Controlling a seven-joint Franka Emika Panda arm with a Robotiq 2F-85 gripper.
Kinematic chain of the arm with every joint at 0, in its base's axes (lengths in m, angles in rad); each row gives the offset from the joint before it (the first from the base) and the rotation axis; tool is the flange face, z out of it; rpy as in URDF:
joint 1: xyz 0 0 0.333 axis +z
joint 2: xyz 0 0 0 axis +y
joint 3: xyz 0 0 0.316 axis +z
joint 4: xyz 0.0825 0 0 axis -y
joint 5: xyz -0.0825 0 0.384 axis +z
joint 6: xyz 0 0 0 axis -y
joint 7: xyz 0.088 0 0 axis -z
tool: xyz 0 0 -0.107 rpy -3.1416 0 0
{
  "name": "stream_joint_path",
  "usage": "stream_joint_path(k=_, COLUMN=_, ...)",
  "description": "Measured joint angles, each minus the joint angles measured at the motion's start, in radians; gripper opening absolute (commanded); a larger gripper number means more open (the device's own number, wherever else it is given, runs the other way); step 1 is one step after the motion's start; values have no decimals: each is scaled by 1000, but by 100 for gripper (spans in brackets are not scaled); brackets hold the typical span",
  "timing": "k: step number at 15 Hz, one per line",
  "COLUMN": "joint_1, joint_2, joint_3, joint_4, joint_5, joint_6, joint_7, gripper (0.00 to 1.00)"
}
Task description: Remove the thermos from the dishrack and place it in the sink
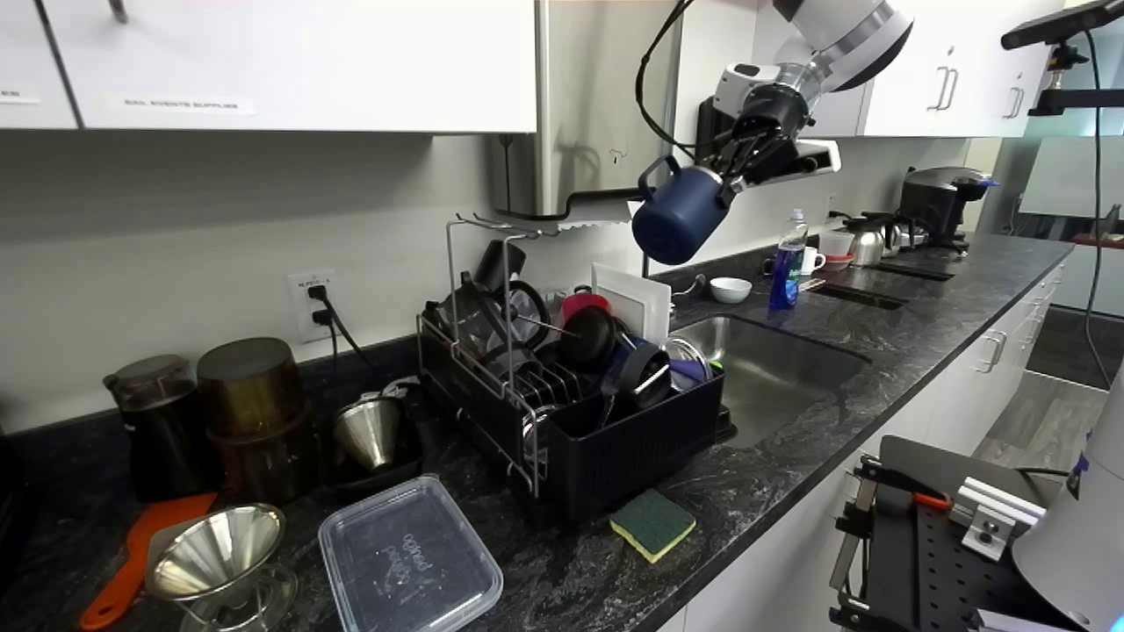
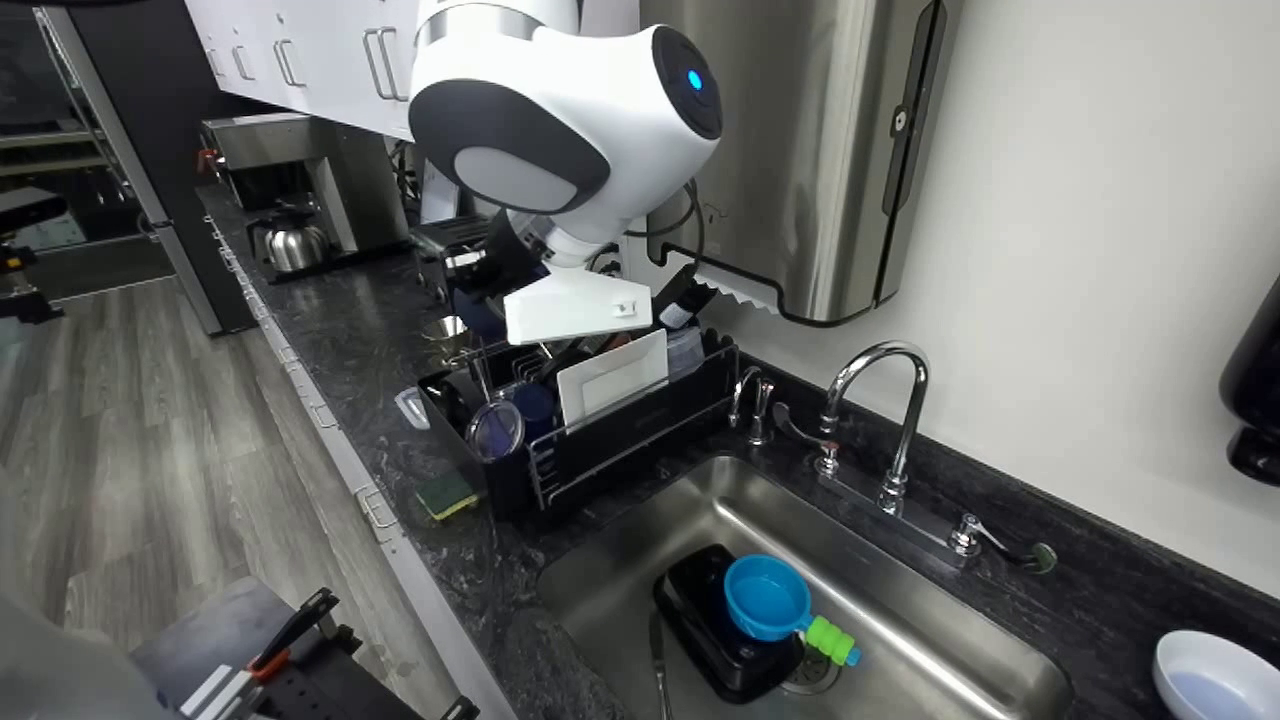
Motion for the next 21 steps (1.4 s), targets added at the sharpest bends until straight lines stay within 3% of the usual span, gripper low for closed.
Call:
stream_joint_path(k=10, joint_1=-66, joint_2=39, joint_3=-110, joint_4=46, joint_5=-109, joint_6=124, joint_7=108, gripper=2)
stream_joint_path(k=21, joint_1=-136, joint_2=173, joint_3=-205, joint_4=112, joint_5=-175, joint_6=278, joint_7=183, gripper=2)
